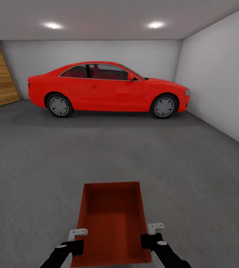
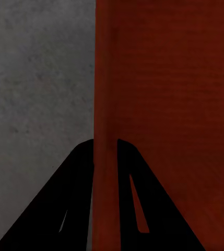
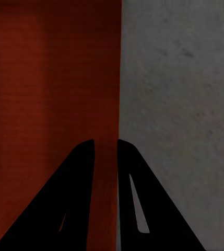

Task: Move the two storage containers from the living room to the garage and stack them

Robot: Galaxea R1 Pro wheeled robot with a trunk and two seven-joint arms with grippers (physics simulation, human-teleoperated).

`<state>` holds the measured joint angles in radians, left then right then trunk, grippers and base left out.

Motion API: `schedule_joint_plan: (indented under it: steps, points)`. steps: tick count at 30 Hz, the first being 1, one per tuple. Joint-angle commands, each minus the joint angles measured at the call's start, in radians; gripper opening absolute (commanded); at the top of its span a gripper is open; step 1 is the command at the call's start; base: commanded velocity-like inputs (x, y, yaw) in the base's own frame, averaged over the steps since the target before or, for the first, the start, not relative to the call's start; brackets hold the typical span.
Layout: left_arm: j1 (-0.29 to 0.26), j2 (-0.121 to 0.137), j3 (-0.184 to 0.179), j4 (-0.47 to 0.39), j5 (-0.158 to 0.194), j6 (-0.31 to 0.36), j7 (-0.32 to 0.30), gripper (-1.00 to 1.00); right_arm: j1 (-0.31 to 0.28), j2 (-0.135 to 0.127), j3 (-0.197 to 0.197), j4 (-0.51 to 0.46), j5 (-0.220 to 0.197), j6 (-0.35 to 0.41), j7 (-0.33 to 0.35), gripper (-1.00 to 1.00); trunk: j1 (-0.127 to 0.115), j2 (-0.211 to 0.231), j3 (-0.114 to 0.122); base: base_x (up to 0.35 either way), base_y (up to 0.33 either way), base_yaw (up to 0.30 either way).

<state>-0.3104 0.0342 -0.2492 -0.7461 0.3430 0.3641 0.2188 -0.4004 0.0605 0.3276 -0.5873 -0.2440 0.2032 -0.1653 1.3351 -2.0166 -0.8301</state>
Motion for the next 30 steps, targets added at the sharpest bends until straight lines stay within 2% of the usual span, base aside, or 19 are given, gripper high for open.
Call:
schedule_joint_plan:
  steps: [1,30]
  points:
    - [-0.001,0.001,-0.008,-0.037,0.023,0.0,0.01,-1.0,0.0,-0.001,0.008,0.0,-0.02,0.004,-0.005,-1.0,0.0,0.0,-0.001,0.312,0.128,0.0]
    - [-0.001,0.001,-0.008,-0.037,0.022,0.001,0.01,-1.0,0.0,-0.001,0.008,0.0,-0.02,0.004,-0.005,-1.0,0.0,0.0,-0.001,0.328,0.114,-0.012]
